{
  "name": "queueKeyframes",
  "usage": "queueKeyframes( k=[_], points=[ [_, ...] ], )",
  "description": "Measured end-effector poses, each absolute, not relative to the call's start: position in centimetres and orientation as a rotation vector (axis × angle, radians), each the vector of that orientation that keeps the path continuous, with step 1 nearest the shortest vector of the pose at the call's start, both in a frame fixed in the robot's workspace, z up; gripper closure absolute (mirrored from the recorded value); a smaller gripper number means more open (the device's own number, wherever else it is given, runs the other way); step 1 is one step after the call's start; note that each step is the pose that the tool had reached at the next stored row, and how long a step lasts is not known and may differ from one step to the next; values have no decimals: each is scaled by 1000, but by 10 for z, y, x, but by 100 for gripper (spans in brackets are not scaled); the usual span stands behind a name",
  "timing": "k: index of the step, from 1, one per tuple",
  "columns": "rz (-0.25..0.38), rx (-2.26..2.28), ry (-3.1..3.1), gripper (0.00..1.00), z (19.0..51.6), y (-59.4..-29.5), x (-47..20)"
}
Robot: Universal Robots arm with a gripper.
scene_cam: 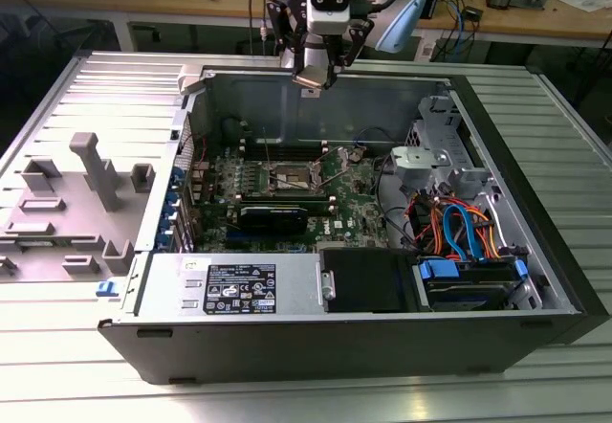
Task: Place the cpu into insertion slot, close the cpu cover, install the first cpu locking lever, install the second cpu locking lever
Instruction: 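Place the cpu into insertion slot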
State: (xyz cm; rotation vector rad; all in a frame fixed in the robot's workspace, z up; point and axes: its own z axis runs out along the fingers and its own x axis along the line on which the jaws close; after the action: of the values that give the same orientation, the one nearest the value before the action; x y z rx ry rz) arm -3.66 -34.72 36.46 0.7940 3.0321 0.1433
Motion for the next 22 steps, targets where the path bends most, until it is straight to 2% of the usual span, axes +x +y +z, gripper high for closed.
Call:
queueKeyframes(
  k=[22],
  points=[
    [143,815,3026,45,364,-348,-38]
  ],
)
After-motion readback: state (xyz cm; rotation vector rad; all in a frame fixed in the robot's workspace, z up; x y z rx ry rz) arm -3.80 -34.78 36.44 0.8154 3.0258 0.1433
